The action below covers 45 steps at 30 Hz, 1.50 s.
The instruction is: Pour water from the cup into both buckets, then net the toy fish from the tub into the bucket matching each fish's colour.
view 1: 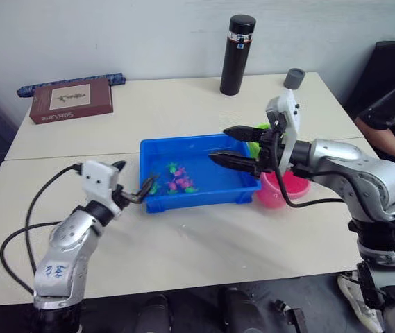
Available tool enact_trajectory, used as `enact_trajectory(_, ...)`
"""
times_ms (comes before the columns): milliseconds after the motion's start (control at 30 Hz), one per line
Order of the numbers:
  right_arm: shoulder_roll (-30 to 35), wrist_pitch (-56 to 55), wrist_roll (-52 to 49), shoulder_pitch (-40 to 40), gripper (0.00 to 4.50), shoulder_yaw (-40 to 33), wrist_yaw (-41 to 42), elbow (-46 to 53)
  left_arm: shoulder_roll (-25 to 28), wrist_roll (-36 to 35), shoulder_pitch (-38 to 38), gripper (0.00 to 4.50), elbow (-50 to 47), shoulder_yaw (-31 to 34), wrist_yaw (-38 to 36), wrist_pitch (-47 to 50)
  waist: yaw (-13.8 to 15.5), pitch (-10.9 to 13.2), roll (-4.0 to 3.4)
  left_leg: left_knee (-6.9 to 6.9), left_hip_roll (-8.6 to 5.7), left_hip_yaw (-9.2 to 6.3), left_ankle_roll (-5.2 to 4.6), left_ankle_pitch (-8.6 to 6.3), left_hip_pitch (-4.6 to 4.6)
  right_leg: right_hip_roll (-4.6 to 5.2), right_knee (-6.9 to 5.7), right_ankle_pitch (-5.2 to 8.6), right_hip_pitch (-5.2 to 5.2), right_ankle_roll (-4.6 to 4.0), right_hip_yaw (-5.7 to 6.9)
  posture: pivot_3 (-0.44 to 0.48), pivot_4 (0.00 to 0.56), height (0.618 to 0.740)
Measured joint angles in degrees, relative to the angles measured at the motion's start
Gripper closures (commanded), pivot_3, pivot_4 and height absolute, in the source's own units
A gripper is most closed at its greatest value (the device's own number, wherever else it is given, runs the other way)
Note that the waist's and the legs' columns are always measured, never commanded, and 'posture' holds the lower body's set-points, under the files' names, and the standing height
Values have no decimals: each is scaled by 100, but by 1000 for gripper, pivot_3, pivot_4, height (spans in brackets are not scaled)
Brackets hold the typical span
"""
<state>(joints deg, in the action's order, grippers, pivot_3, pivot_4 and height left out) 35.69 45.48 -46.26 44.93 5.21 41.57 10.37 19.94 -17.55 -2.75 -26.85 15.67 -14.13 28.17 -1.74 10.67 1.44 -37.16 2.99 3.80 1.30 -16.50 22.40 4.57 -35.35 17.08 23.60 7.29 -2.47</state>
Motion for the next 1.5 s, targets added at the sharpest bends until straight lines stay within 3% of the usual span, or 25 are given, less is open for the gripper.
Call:
enact_trajectory(200, -247, -181, 439, 341, 55, 239, 684, -467, -323, -61, 707, 0, 41, 893, 535, 90, 5, 0, 0, 0, 3, -7, 4, -9, 0, 11, -1, 4, 3, -7, 10, 0, 150, 740)
enact_trajectory(400, -387, -200, 703, 514, 55, 334, 1032, -645, -25, -123, 743, 0, 549, 1378, 501, 135, 13, 0, 1, 1, 1, -12, 11, -12, 1, 30, -7, 13, 2, -26, 40, 0, 150, 740)
enact_trajectory(667, -491, -144, 922, 707, 55, 316, 1118, -846, 566, -267, 124, 0, 1415, 1335, 126, 430, -17, -1, 1, 13, -11, -22, 9, -16, 2, 79, -8, 17, 8, -33, 50, 0, 150, 740)
enact_trajectory(900, -489, -21, 984, 708, 55, 254, 1106, -854, 1027, -108, -114, 0, 2570, 855, -459, 337, -17, -1, 1, 13, -17, -11, 7, -23, 4, 77, -4, 17, 13, -34, 78, 0, 150, 740)
enact_trajectory(1100, -474, 106, 989, 694, 55, 67, 1030, -849, 1192, 138, -418, 0, 3452, 617, -692, -10, -10, -1, 1, 12, -17, -12, 4, -25, 3, 97, -7, 17, 13, -33, 81, 0, 150, 740)
enact_trajectory(1500, -366, 224, 1036, 497, 55, -155, 940, -828, 1272, 289, -652, 0, 3864, 335, -937, -145, -15, -1, 1, 15, -15, -8, 6, -27, 3, 100, -5, 16, 14, -32, 101, 0, 150, 740)
